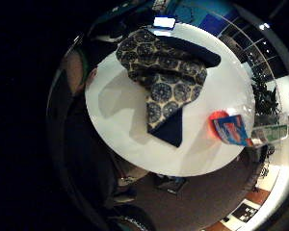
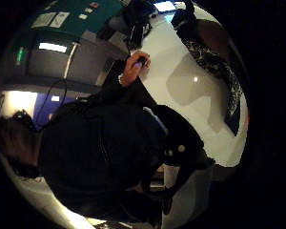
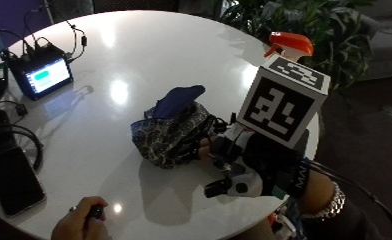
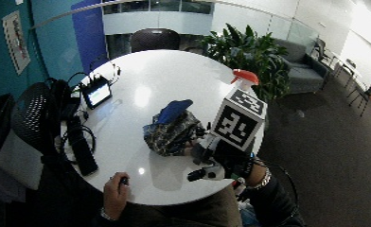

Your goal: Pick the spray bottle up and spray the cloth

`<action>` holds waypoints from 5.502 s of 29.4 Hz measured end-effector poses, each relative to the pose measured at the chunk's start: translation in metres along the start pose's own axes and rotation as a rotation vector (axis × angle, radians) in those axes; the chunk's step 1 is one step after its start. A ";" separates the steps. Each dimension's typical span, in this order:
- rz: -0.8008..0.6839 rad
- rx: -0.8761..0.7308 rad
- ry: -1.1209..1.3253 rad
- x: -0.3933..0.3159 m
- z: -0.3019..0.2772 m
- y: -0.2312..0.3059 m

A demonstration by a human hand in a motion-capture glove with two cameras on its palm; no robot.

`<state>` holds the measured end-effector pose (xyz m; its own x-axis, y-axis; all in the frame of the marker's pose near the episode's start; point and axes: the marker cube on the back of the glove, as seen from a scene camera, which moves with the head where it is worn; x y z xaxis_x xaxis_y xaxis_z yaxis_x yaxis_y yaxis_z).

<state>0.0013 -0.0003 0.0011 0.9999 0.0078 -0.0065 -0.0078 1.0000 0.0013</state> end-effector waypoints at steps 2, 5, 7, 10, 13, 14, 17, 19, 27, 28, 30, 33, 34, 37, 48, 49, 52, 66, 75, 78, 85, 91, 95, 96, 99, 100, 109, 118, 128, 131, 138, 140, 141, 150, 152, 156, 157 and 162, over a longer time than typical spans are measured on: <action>0.007 0.001 0.003 0.001 0.001 0.000; 0.024 0.003 0.006 0.005 0.002 0.000; 0.032 0.007 0.006 0.006 0.002 0.000; 0.041 0.015 0.013 0.007 0.001 0.001; 0.049 0.025 0.030 0.007 0.000 0.002; 0.052 0.029 0.035 0.007 0.000 0.002; 0.058 0.039 0.045 0.007 -0.001 0.003; 0.067 0.042 0.048 0.009 -0.001 0.003; 0.275 0.155 0.172 0.033 -0.015 0.014; 0.318 0.187 0.192 0.038 -0.019 0.016; 0.405 0.257 0.223 0.048 -0.025 0.020; 0.530 0.373 0.248 0.065 -0.034 0.026; 0.565 0.410 0.251 0.070 -0.037 0.027; 0.659 0.527 0.244 0.086 -0.042 0.031; 1.043 0.801 0.078 0.142 -0.040 0.036; 1.066 0.829 0.051 0.146 -0.038 0.036; 1.109 0.884 -0.026 0.157 -0.032 0.033; 1.135 1.075 -0.361 0.185 -0.008 0.007; 1.044 1.309 -0.235 0.194 -0.005 -0.001; 1.011 1.373 -0.117 0.197 -0.011 -0.004; 0.953 1.386 -0.080 0.203 -0.026 -0.008; 0.903 1.341 0.009 0.204 -0.054 0.014; 0.853 1.302 0.151 0.192 -0.088 0.030; 0.829 1.289 0.196 0.187 -0.097 0.031; 0.731 1.236 0.343 0.169 -0.121 0.027; 0.697 1.214 0.390 0.163 -0.127 0.025; 0.426 0.911 0.780 0.126 -0.145 -0.016; 0.238 0.700 0.978 0.111 -0.123 -0.056; 0.049 0.564 1.106 0.100 -0.061 -0.094; 0.009 0.496 1.144 0.101 -0.039 -0.098; 0.011 0.407 1.186 0.104 -0.024 -0.096; 0.015 0.424 1.168 0.102 -0.026 -0.098; 0.021 0.439 1.153 0.101 -0.029 -0.099; 0.109 0.679 0.871 0.065 -0.083 -0.117; 0.107 0.743 0.750 0.053 -0.092 -0.123; 0.109 0.838 0.508 0.035 -0.103 -0.136; 0.115 0.851 0.462 0.032 -0.105 -0.138; 0.147 0.877 0.307 0.025 -0.101 -0.150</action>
<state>0.0272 -0.1495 -0.1006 0.9430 0.2587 -0.2095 -0.0013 0.6323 0.7747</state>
